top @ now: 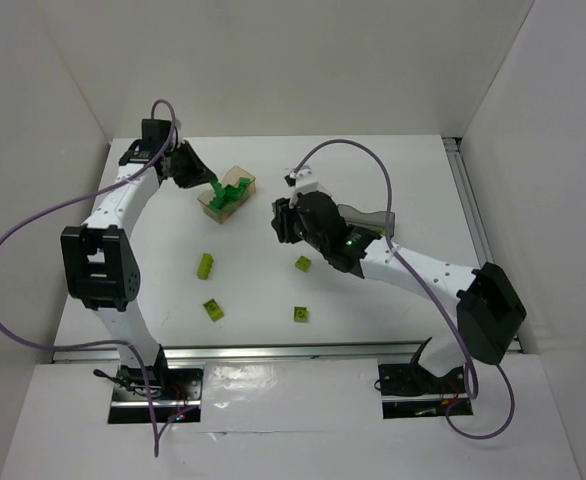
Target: Sort the legos into containers by color
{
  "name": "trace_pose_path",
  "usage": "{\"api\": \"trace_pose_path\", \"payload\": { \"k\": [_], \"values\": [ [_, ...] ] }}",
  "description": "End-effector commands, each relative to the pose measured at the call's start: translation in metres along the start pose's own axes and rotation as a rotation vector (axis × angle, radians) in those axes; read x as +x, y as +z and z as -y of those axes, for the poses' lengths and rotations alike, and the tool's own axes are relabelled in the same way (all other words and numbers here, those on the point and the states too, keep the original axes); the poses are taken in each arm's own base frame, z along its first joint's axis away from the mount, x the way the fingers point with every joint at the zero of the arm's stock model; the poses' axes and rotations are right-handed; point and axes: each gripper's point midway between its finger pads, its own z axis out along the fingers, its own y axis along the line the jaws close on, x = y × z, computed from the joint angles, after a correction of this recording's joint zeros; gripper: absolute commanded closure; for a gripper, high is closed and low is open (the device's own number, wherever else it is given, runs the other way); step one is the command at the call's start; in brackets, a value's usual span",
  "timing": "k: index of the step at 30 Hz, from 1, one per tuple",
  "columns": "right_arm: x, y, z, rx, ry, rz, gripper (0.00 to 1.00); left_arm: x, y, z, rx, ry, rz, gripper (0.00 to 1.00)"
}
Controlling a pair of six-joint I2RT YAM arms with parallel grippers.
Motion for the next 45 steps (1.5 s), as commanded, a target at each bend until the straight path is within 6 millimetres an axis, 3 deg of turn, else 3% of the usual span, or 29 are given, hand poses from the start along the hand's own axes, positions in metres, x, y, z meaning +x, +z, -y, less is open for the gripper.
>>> {"api": "trace_pose_path", "payload": {
  "k": [1, 5, 8, 10, 11, 12, 13, 15, 18, 20, 22, 23, 24, 26, 27, 29, 30, 31, 32, 33, 35, 36, 37, 38, 39, 42, 43, 44, 45],
  "values": [
    [-0.009, -0.012, 0.008, 0.042, -0.008, 0.012, 0.83, -0.011, 0.013, -0.026, -0.128, 0.013, 0.022, 1.00],
    [-0.019, -0.012, 0.004, 0.035, -0.003, 0.032, 0.83, -0.004, 0.039, -0.036, -0.132, 0.007, -0.032, 1.00],
    [-0.024, -0.013, 0.003, 0.032, 0.000, 0.042, 0.83, 0.001, 0.045, -0.044, -0.159, -0.010, -0.049, 0.99],
    [-0.021, -0.011, 0.004, 0.035, -0.012, 0.034, 0.83, 0.007, 0.052, -0.054, -0.191, -0.027, -0.067, 0.83],
    [-0.021, -0.010, 0.004, 0.035, -0.012, 0.034, 0.83, 0.009, 0.051, -0.057, -0.205, -0.030, -0.073, 0.70],
    [-0.022, -0.008, 0.001, 0.026, -0.012, 0.031, 0.83, 0.008, 0.051, -0.058, -0.214, -0.029, -0.067, 0.47],
    [-0.022, -0.008, 0.001, 0.026, -0.012, 0.031, 0.83, 0.010, 0.050, -0.060, -0.221, -0.032, -0.077, 0.36],
    [-0.024, -0.005, 0.000, 0.024, -0.019, 0.038, 0.83, 0.010, 0.050, -0.060, -0.220, -0.023, -0.078, 0.18],
    [-0.023, 0.005, -0.004, 0.014, -0.040, 0.025, 0.83, 0.009, 0.046, -0.055, -0.203, -0.012, -0.077, 0.06],
    [-0.036, 0.012, -0.006, 0.007, -0.042, 0.042, 0.83, 0.003, 0.037, -0.039, -0.172, 0.003, -0.059, 0.02],
    [-0.031, 0.028, -0.012, -0.007, -0.055, 0.019, 0.83, -0.006, 0.022, -0.028, -0.156, 0.021, -0.034, 0.02],
    [-0.050, 0.033, -0.021, -0.032, -0.058, 0.051, 0.82, -0.014, 0.013, -0.019, -0.142, 0.028, -0.012, 0.02],
    [-0.038, 0.051, -0.018, -0.022, -0.064, 0.009, 0.82, -0.019, 0.005, -0.013, -0.133, 0.033, 0.003, 0.02],
    [-0.037, 0.068, -0.024, -0.044, -0.066, -0.033, 0.82, -0.036, -0.024, 0.002, -0.130, 0.052, 0.081, 0.02],
    [-0.044, 0.087, -0.025, -0.045, -0.071, -0.036, 0.82, -0.038, -0.034, 0.003, -0.144, 0.054, 0.097, 0.02],
    [-0.040, 0.104, -0.030, -0.069, -0.071, -0.077, 0.82, -0.049, -0.062, 0.005, -0.169, 0.058, 0.171, 0.02],
    [-0.064, 0.111, -0.041, -0.092, -0.066, -0.040, 0.82, -0.054, -0.072, -0.005, -0.191, 0.042, 0.193, 0.02],
    [-0.044, 0.133, -0.034, -0.079, -0.068, -0.091, 0.82, -0.054, -0.079, -0.010, -0.210, 0.035, 0.203, 0.02],
    [-0.044, 0.142, -0.030, -0.067, -0.066, -0.103, 0.82, -0.050, -0.083, -0.016, -0.219, 0.027, 0.200, 0.02],
    [-0.058, 0.148, -0.037, -0.086, -0.061, -0.071, 0.82, -0.050, -0.095, -0.018, -0.223, 0.020, 0.214, 0.02],
    [-0.046, 0.171, -0.029, -0.065, -0.070, -0.081, 0.82, -0.043, -0.099, -0.025, -0.235, 0.010, 0.206, 0.02],
    [-0.061, 0.176, -0.034, -0.075, -0.066, -0.044, 0.82, -0.041, -0.105, -0.024, -0.230, 0.013, 0.215, 0.02],
    [-0.049, 0.192, -0.024, -0.051, -0.065, -0.060, 0.81, -0.037, -0.106, -0.025, -0.232, 0.012, 0.211, 0.02],
    [-0.048, 0.198, -0.025, -0.052, -0.064, -0.056, 0.81, -0.034, -0.107, -0.026, -0.235, 0.011, 0.208, 0.02],
    [-0.060, 0.202, -0.027, -0.051, -0.061, -0.024, 0.81, -0.030, -0.104, -0.035, -0.250, 0.000, 0.194, 0.02],
    [-0.047, 0.223, -0.022, -0.055, -0.067, -0.023, 0.78, -0.021, -0.105, -0.038, -0.249, -0.003, 0.178, 0.02],
    [-0.062, 0.225, -0.026, -0.064, -0.063, 0.013, 0.78, -0.015, -0.102, -0.043, -0.259, -0.008, 0.161, 0.02],
    [-0.044, 0.238, -0.023, -0.056, -0.066, -0.017, 0.78, -0.015, -0.101, -0.045, -0.254, -0.014, 0.160, 0.02],
    [-0.043, 0.241, -0.023, -0.056, -0.066, -0.020, 0.77, -0.014, -0.101, -0.044, -0.246, -0.014, 0.156, 0.02]
  ]
}}
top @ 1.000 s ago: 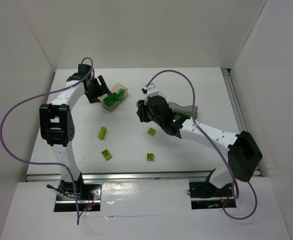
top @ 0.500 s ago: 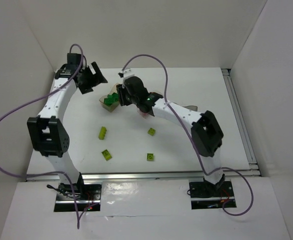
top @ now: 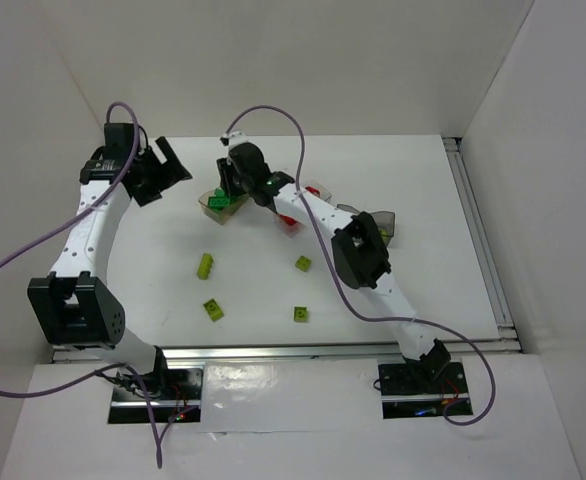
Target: Sort the legos into containers by color
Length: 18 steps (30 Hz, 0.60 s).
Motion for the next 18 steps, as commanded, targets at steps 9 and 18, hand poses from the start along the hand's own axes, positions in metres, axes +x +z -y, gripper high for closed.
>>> {"api": "trace_pose_path", "payload": {
  "k": [9, 18],
  "values": [
    [-0.038, -0.002, 0.006, 0.039, -0.024, 0.100, 0.18, 0.013, 0.003, -0.013, -0.008, 0.015, -0.041, 0.02],
    [-0.082, -0.071, 0.010, 0.069, -0.032, 0.191, 0.28, 0.026, 0.006, -0.021, -0.022, 0.020, -0.072, 0.04]
  ]
}}
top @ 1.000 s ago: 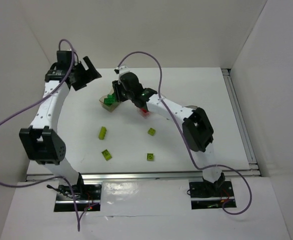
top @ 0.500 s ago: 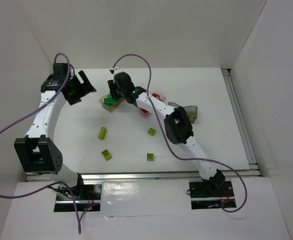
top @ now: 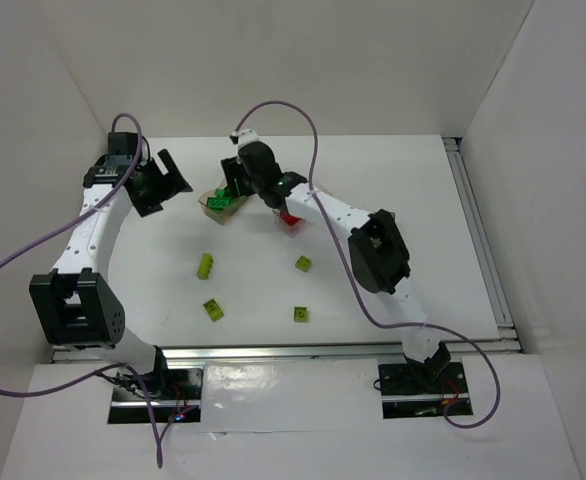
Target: Sort the legos into containers by color
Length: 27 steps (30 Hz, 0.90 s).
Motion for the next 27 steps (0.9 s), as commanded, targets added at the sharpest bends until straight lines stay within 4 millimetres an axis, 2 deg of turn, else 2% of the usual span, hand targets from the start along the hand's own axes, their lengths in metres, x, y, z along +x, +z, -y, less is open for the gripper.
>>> {"api": "trace_pose_path", "payload": {
  "k": [1, 3, 4, 5, 6, 7, 8, 9, 10, 11, 13, 14, 15, 16, 17, 19, 20, 23, 27],
  "values": [
    [-0.096, -0.063, 0.002, 0.005, 0.019, 0.212, 0.29, 0.000, -0.009, 0.000, 0.021, 0.021, 0.019, 0.04],
    [-0.096, -0.081, 0.003, 0.002, 0.033, 0.222, 0.32, 0.010, -0.005, -0.007, 0.010, 0.046, 0.000, 0.06],
    [-0.060, -0.082, 0.010, 0.014, 0.032, 0.156, 0.32, 0.015, -0.002, -0.011, 0.003, 0.054, -0.013, 0.06],
    [-0.078, -0.112, 0.010, 0.002, 0.068, 0.204, 0.32, 0.023, 0.001, -0.012, 0.000, 0.081, -0.033, 0.06],
    [-0.042, -0.115, 0.019, 0.023, 0.075, 0.151, 0.32, 0.037, 0.007, -0.018, -0.022, 0.088, -0.064, 0.06],
    [-0.030, -0.125, 0.022, 0.026, 0.087, 0.132, 0.32, 0.046, 0.012, -0.024, -0.039, 0.085, -0.095, 0.06],
    [-0.039, -0.149, 0.024, 0.029, 0.127, 0.161, 0.32, 0.055, 0.014, -0.024, -0.041, 0.094, -0.117, 0.06],
    [-0.025, -0.156, 0.028, 0.036, 0.137, 0.131, 0.30, 0.066, 0.017, -0.026, -0.048, 0.100, -0.142, 0.06],
    [0.010, -0.160, 0.037, 0.066, 0.141, 0.064, 0.28, 0.082, 0.023, -0.032, -0.060, 0.106, -0.179, 0.05],
    [0.009, -0.177, 0.037, 0.063, 0.174, 0.070, 0.23, 0.092, 0.027, -0.032, -0.071, 0.130, -0.189, 0.04],
    [0.036, -0.191, 0.044, 0.082, 0.190, 0.005, 0.20, 0.111, 0.031, -0.039, -0.108, 0.142, -0.222, 0.01],
    [0.061, -0.196, 0.049, 0.098, 0.195, -0.047, 0.20, 0.122, 0.036, -0.039, -0.123, 0.166, -0.248, 0.01],
    [0.061, -0.208, 0.051, 0.105, 0.222, -0.036, 0.19, 0.125, 0.038, -0.039, -0.132, 0.178, -0.255, 0.01],
    [0.079, -0.213, 0.055, 0.119, 0.224, -0.077, 0.19, 0.135, 0.041, -0.040, -0.143, 0.197, -0.277, 0.01],
    [0.075, -0.218, 0.057, 0.129, 0.236, -0.065, 0.19, 0.137, 0.044, -0.042, -0.151, 0.196, -0.290, 0.00],
    [0.080, -0.226, 0.061, 0.146, 0.253, -0.066, 0.19, 0.148, 0.055, -0.047, -0.202, 0.215, -0.318, 0.01],
    [0.088, -0.227, 0.064, 0.163, 0.248, -0.087, 0.19, 0.150, 0.058, -0.051, -0.221, 0.205, -0.323, 0.06],
    [0.092, -0.233, 0.073, 0.218, 0.267, -0.098, 0.21, 0.159, 0.067, -0.055, -0.271, 0.201, -0.338, 0.12],
    [0.085, -0.241, 0.083, 0.240, 0.305, -0.082, 0.22, 0.170, 0.076, -0.055, -0.302, 0.206, -0.352, 0.20]
  ]
}}
